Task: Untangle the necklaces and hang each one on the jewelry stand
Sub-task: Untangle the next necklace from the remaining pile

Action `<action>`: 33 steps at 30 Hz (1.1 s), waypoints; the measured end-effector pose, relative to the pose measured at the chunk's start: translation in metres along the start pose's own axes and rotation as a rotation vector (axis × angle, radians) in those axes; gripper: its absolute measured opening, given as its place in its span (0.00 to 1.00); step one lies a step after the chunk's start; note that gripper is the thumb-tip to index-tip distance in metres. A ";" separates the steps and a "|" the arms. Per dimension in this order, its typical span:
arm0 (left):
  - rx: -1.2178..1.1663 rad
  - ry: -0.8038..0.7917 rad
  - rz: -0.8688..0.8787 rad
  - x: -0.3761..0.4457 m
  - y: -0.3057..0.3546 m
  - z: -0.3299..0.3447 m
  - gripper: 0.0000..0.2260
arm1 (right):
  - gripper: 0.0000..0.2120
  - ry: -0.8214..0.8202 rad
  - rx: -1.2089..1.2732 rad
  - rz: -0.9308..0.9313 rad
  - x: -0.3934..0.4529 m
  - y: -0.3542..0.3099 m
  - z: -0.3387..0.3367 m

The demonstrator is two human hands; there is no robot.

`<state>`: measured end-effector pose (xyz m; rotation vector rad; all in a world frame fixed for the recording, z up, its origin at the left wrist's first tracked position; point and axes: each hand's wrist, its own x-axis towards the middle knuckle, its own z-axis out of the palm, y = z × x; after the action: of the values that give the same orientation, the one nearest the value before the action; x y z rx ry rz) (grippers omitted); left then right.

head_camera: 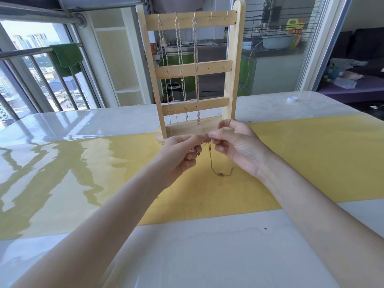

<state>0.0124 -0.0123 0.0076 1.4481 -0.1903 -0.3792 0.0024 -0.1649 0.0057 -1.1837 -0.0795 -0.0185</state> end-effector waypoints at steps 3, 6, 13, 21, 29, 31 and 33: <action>0.065 0.007 -0.011 0.000 0.000 0.000 0.07 | 0.13 -0.010 -0.073 -0.020 -0.001 0.001 0.000; 0.133 0.015 -0.011 0.001 -0.001 -0.001 0.08 | 0.13 -0.028 -0.114 -0.019 -0.002 0.001 0.001; 0.399 0.027 0.172 0.000 0.000 -0.004 0.08 | 0.12 -0.114 -0.264 0.061 -0.004 -0.007 -0.005; 0.570 -0.148 0.145 -0.003 0.002 -0.002 0.08 | 0.07 -0.245 -0.641 0.088 -0.005 -0.015 -0.012; 0.527 -0.211 0.003 -0.005 0.002 -0.004 0.07 | 0.09 -0.311 -0.812 0.100 -0.008 -0.015 -0.010; 0.613 -0.204 0.024 -0.004 0.001 -0.003 0.06 | 0.08 -0.302 -0.927 0.112 -0.007 -0.014 -0.009; 0.751 -0.200 0.093 -0.003 -0.002 0.001 0.07 | 0.05 -0.288 -1.077 0.105 -0.006 -0.011 -0.007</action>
<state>0.0093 -0.0124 0.0058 2.1278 -0.6071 -0.3949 -0.0040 -0.1762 0.0127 -2.2605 -0.2838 0.2295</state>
